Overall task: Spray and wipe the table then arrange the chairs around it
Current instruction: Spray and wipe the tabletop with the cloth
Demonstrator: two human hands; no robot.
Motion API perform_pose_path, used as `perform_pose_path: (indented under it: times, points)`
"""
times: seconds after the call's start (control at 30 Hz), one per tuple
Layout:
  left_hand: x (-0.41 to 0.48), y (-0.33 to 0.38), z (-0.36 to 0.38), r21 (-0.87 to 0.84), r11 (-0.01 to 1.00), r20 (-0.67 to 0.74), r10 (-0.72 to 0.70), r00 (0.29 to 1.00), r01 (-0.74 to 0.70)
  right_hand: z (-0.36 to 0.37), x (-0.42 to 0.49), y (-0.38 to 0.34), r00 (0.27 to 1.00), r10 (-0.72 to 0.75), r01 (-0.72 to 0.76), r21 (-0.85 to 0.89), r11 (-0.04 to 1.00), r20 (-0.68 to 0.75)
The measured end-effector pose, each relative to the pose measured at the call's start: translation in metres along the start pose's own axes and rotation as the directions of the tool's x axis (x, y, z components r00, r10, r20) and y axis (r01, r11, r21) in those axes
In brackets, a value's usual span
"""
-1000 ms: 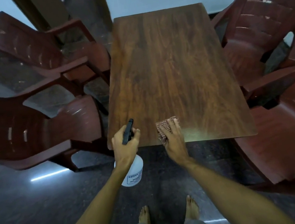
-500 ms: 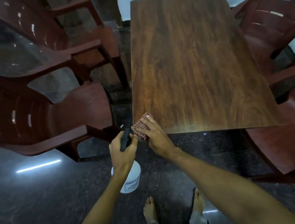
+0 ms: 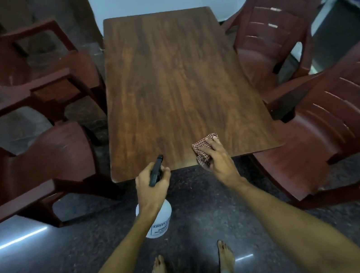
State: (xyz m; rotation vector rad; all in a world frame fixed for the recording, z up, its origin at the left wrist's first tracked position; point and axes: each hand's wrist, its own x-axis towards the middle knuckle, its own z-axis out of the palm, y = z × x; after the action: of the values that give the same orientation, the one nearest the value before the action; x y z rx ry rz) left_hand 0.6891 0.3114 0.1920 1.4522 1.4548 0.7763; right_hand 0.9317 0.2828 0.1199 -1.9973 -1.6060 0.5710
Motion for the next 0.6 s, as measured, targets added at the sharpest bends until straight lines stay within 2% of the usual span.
perform_pose_path:
  times: [0.13,0.27,0.43,0.53,0.6]
  points:
    - [-0.007,0.016,0.052,0.038,0.999,0.039,0.029,0.999,-0.031,-0.028,-0.011,0.062,0.996,-0.085,0.09,-0.146,0.985,0.042]
    - [-0.016,0.029,0.105,0.067,0.997,0.063,0.034,0.997,-0.038,-0.069,-0.008,0.115,0.992,0.021,-0.039,-0.143,0.989,-0.124]
    - [-0.03,0.034,0.152,0.048,0.998,0.112,0.035,0.993,-0.041,-0.097,-0.029,0.127,0.983,0.054,-0.103,-0.277,0.955,-0.176]
    - [-0.042,0.025,0.168,0.054,0.997,0.155,0.054,0.986,-0.063,-0.088,-0.063,0.121,0.98,0.071,-0.114,-0.232,0.966,-0.186]
    - [-0.048,0.009,0.173,0.056,0.996,0.17,0.065,0.983,-0.076,-0.07,-0.092,0.122,0.965,0.094,-0.117,-0.081,0.99,-0.244]
